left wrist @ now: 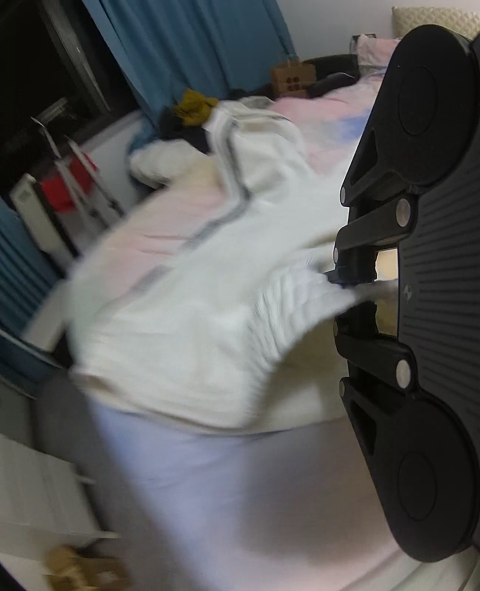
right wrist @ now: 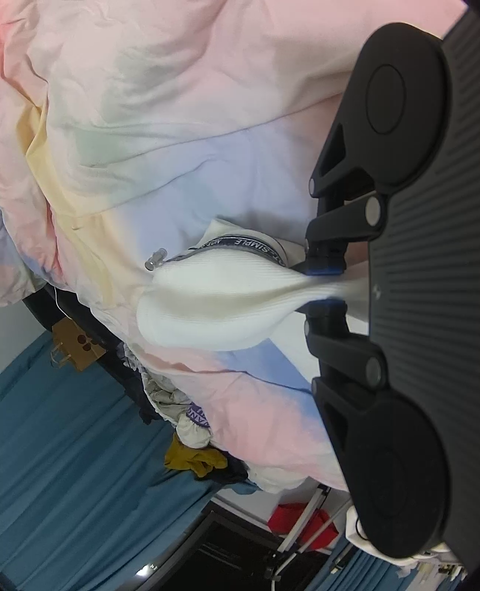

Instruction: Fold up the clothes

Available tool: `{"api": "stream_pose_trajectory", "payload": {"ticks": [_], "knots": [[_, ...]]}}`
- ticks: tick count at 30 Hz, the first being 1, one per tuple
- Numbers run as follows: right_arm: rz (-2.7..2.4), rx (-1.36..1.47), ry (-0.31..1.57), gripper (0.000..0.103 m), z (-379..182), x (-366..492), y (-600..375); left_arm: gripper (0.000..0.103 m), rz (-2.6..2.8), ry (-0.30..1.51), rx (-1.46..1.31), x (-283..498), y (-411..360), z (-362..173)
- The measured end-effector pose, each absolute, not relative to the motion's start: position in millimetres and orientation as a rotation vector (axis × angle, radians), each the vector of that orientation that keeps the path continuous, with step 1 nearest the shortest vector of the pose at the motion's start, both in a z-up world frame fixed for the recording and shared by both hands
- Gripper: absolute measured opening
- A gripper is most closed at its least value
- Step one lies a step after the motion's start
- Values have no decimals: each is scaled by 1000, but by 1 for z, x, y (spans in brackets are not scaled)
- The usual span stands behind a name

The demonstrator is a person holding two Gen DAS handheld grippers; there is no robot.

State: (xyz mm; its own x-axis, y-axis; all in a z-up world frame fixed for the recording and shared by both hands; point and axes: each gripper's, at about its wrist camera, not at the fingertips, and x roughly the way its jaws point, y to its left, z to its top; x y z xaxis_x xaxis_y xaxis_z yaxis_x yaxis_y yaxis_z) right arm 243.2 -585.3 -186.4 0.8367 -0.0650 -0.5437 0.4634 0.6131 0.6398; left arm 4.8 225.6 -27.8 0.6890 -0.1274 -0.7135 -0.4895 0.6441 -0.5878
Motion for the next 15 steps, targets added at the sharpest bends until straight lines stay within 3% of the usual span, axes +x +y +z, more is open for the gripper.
{"api": "stream_pose_trajectory", "payload": {"ticks": [6,15], "knots": [[-315,1095,563,15,-203,231,-606,8,286,766,-835,-44,282,20],[-313,1441,601,22,-248,209,-636,9,261,843,-849,-95,314,-29]]}}
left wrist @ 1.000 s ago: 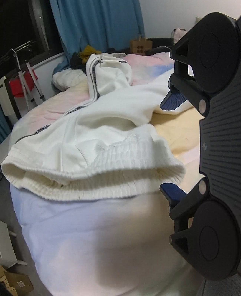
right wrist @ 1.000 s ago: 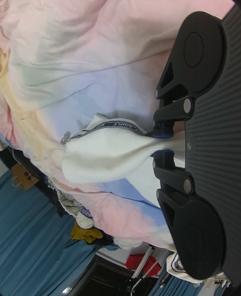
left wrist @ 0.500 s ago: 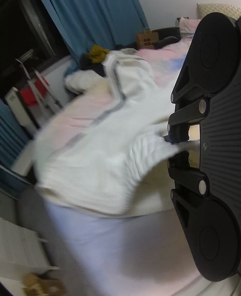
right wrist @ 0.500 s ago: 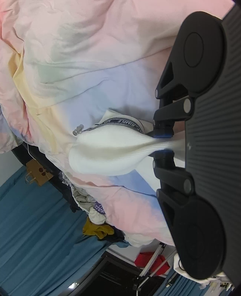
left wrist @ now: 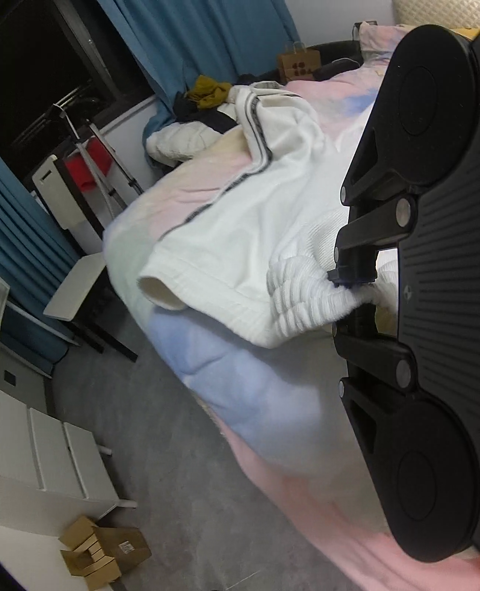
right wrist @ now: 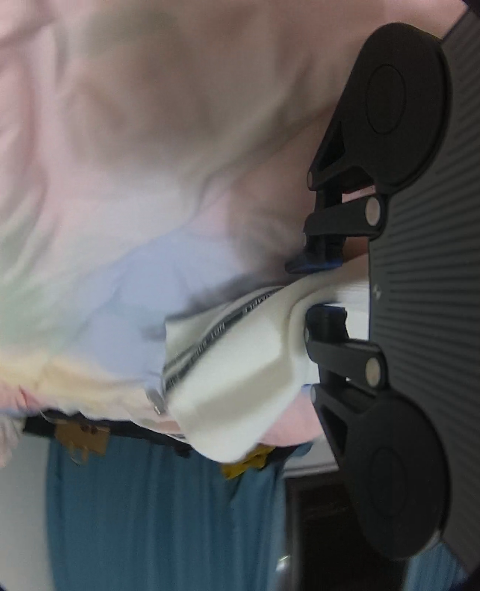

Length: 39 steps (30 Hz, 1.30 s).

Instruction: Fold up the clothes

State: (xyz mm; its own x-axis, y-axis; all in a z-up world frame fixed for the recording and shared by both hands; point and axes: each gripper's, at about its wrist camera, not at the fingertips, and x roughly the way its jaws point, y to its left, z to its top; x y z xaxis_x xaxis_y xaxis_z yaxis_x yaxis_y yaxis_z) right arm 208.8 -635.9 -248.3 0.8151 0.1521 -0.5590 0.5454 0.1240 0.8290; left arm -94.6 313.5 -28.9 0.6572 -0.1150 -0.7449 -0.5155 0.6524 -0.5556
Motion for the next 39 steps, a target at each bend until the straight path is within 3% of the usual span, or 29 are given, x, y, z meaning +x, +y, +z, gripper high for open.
{"api": "stream_pose_trajectory", "payload": {"ticks": [3,8,14,23,24,26,27,28,33,39], "knots": [[-317,1448,604,24,-248,208,-639,10,250,846,-847,-99,312,-39],[-405,1059,535,26,-191,209,-624,11,251,856,-805,-102,304,-41],[-495,870,411,59,-171,212,-619,14,237,857,-723,-114,294,-46],[-572,947,456,61,-219,232,-639,17,226,827,-728,-129,291,-53],[-550,975,441,60,-223,231,-642,17,227,826,-723,-129,290,-53],[-520,952,427,40,-215,236,-636,17,231,824,-724,-129,289,-53],[-512,933,417,18,-208,239,-630,17,233,823,-729,-130,290,-53],[-503,913,407,10,-201,242,-625,17,235,822,-735,-130,290,-54],[-383,850,308,5,-154,255,-593,17,251,828,-728,-130,287,-52],[220,582,235,5,-75,259,-491,17,273,855,-681,-125,283,-48]]}}
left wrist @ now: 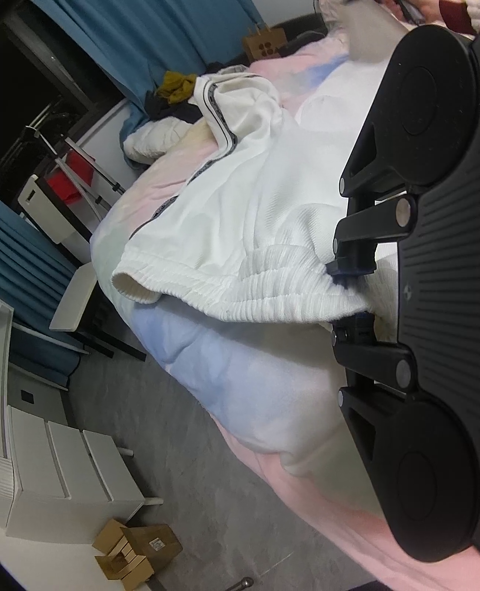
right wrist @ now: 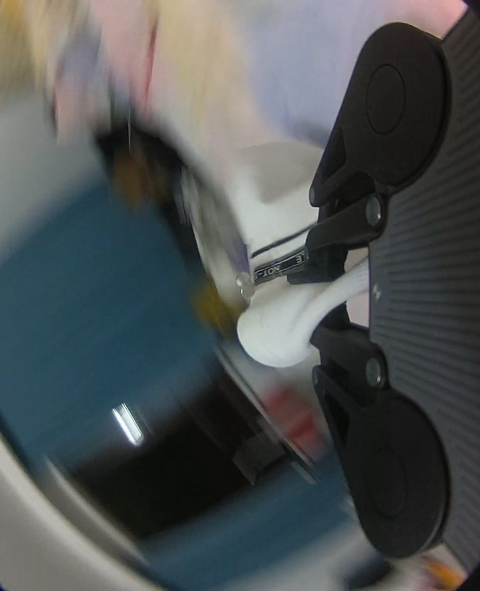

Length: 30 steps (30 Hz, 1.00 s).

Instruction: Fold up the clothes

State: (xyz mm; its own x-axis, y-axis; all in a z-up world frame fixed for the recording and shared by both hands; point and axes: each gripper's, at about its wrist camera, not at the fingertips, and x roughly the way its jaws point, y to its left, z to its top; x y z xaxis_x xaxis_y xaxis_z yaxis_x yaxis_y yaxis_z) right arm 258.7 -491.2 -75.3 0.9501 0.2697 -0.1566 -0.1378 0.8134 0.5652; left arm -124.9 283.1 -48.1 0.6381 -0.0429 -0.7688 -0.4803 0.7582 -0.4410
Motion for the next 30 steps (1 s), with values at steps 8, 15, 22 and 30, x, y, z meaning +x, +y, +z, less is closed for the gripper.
{"api": "stream_pose_trajectory", "payload": {"ticks": [8,15,22,30], "knots": [[606,367,599,6,-102,275,-410,18,278,868,-658,-123,282,-46],[205,589,345,5,-90,267,-514,18,269,868,-675,-125,286,-49],[-460,799,384,5,-183,239,-659,18,259,923,-712,-122,287,-54],[-549,729,606,9,-224,249,-654,23,233,929,-629,-119,277,-45]]}}
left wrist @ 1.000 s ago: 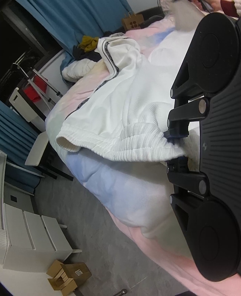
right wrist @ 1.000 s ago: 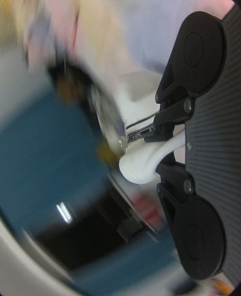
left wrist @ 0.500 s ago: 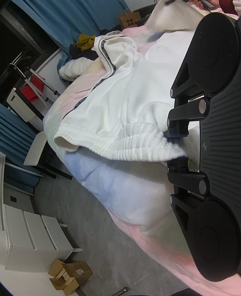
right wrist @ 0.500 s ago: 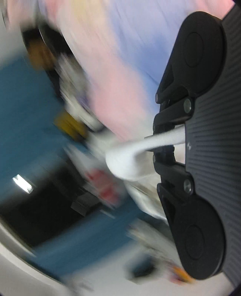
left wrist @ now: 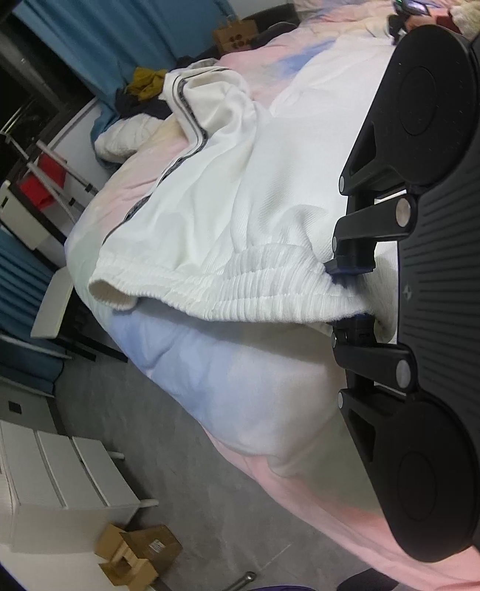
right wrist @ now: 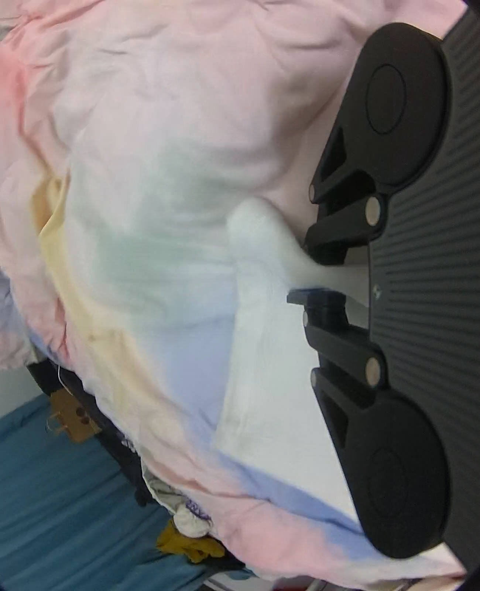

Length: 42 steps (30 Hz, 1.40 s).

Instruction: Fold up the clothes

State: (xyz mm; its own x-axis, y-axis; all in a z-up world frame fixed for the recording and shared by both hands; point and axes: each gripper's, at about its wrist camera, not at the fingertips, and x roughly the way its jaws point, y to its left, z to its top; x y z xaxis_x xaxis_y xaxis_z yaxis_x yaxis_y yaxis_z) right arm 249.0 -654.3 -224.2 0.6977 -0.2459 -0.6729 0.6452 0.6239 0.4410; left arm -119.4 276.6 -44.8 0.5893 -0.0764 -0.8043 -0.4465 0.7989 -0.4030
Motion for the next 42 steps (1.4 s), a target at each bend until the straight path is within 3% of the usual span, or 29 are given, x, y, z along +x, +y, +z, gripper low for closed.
{"api": "stream_pose_trajectory", "payload": {"ticks": [2,3,5,7,10,12,20,29,42], "knots": [[-549,759,592,11,-219,242,-648,29,232,924,-599,-124,274,-42],[-566,748,601,14,-217,239,-647,38,235,925,-569,-125,270,-38],[-615,693,600,28,-205,236,-643,51,243,929,-503,-128,262,-31],[-661,648,573,59,-191,227,-639,62,239,912,-451,-131,250,-21],[-622,619,495,75,-159,214,-624,76,241,842,-388,-138,236,-4],[-582,598,445,77,-136,205,-609,83,235,779,-348,-140,227,8],[-158,525,383,77,-84,175,-505,84,170,631,-248,-105,172,30],[112,387,399,77,-83,162,-416,84,35,650,-173,-19,116,4],[140,377,464,77,-110,186,-393,86,-28,650,-181,170,94,-38]]}}
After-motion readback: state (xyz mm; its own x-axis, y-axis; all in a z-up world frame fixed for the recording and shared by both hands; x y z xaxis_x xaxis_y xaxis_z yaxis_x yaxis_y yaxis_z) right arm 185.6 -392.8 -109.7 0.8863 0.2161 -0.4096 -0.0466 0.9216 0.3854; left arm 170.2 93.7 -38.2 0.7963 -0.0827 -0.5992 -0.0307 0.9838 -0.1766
